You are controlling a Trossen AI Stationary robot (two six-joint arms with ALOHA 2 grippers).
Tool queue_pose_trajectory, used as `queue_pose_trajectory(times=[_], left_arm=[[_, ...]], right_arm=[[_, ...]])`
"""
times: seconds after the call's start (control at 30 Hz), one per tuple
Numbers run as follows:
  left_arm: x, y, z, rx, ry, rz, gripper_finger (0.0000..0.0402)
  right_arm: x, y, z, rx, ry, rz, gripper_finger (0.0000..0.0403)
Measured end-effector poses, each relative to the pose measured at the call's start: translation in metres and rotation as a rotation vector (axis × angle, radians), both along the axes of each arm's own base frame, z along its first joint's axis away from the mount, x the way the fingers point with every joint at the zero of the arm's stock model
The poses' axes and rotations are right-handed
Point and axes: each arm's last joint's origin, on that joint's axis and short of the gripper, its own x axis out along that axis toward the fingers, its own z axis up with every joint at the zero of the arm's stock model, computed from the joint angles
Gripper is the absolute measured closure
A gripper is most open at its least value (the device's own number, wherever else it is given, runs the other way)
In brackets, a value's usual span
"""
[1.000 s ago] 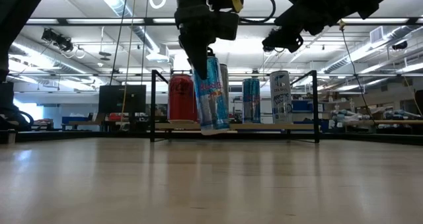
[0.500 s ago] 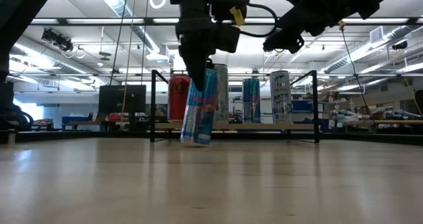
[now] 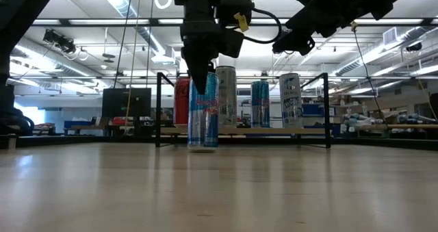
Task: Place canned beverage on shelf
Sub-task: Put the blue soda can aligned with the other blue soda can on the shelf
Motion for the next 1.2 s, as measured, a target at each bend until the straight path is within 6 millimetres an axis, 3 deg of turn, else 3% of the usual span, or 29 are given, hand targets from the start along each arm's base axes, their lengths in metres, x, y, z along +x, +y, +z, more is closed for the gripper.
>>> queue_pose_trajectory(times=[0.47,1.2], left_arm=[[0.003,-0.017,-0.001,0.003,-0.005,-0.090,0.0129],[0.005,-0.014,-0.001,-0.007,-0.029,-0.013,0.0129]], right_arm=[[0.000,0.000,0.000,-0.016,-0.002,0.008,0.0069],[0.000,0.000,0.000,-0.015,0.000,0.008,0.0069]])
